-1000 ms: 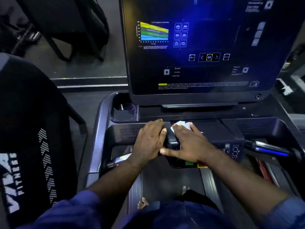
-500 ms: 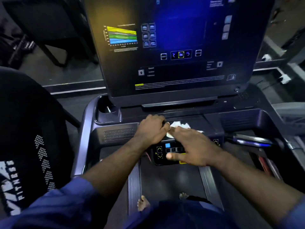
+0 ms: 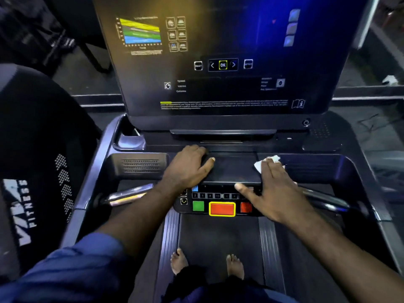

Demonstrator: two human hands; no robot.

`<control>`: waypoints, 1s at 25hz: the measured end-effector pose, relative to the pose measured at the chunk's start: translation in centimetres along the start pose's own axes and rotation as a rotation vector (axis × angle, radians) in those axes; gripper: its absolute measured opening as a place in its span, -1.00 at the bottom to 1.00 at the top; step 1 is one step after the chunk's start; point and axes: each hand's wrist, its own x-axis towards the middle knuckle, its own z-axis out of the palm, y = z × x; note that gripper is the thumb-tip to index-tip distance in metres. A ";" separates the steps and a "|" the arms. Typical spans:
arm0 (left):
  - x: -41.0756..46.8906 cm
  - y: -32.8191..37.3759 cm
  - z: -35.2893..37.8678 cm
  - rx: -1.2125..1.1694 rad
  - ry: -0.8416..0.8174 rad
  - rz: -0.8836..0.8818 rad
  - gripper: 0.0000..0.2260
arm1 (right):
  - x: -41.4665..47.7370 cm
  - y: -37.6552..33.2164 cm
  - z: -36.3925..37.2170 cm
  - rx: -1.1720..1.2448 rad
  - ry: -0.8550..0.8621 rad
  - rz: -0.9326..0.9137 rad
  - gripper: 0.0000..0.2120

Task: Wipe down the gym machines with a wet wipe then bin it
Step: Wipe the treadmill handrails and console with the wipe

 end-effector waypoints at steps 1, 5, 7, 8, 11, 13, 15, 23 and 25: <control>-0.3 -0.1 -0.2 -0.074 0.064 -0.019 -0.54 | 0.6 -0.6 -0.2 -0.040 -0.020 -0.038 0.22; -3.6 -0.7 -0.1 -0.402 0.391 -0.175 -0.77 | 4.7 -5.7 0.0 -0.083 -0.192 -0.300 0.25; -6.9 -1.9 0.3 -0.442 0.450 -0.247 -0.75 | 5.6 -9.0 1.0 -0.081 -0.267 -0.515 0.13; -8.3 -2.7 0.4 -0.431 0.435 -0.261 -0.72 | 5.9 -10.2 1.3 -0.088 -0.287 -0.582 0.09; -11.8 -6.5 -0.3 -0.340 0.396 -0.348 -0.66 | 8.4 -14.0 2.1 -0.037 -0.372 -0.682 0.10; -13.2 -8.9 -1.2 -0.306 0.405 -0.391 -0.68 | 10.1 -16.5 2.4 -0.058 -0.413 -0.742 0.07; -13.7 -11.1 -2.0 -0.275 0.424 -0.417 -0.70 | 11.6 -18.6 2.6 -0.151 -0.417 -0.807 -0.03; -14.5 -20.2 -3.9 0.022 0.617 -0.387 -0.74 | 15.3 -26.2 5.5 -0.641 -0.333 -0.918 -0.19; -14.9 -21.9 -4.6 0.014 0.579 -0.455 -0.65 | 15.4 -28.5 7.3 -0.665 -0.152 -0.945 -0.21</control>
